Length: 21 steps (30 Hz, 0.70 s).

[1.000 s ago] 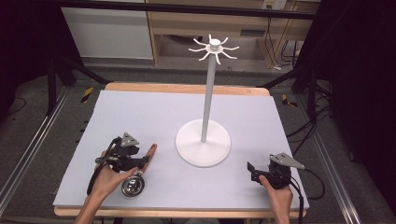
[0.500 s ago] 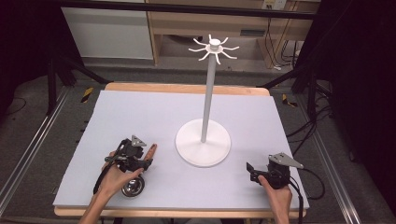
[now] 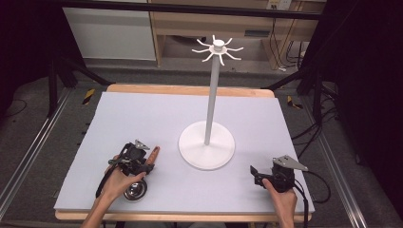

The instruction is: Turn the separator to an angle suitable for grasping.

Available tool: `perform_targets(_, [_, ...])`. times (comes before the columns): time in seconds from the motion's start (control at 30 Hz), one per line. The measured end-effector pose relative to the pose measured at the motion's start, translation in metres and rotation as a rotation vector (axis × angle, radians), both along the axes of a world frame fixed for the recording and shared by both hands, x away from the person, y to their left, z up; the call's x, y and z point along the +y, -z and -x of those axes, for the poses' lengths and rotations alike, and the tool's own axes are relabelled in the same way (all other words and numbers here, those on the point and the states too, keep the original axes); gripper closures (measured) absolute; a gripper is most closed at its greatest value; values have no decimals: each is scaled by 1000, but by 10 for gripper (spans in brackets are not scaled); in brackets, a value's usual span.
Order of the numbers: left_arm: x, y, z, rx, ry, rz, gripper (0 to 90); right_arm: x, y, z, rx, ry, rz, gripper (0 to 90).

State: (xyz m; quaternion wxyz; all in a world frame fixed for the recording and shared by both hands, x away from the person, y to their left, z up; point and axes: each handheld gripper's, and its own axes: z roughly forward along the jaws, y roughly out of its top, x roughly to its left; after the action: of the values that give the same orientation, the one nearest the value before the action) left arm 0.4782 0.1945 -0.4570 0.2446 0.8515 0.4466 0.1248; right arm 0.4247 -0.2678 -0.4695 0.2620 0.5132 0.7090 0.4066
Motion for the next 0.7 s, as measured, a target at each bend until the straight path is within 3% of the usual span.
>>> perform_targets(0.43, [-6,-1,-2,24,-13,-44,591,1,0,0,6,-4,-5,53])
perform_targets(0.57, [-6,-1,-1,19,-22,-45,667,0,0,0,4,-1,-3,53])
perform_targets(0.7, [-6,-1,-1,16,-16,-47,673,0,0,0,7,0,-3,54])
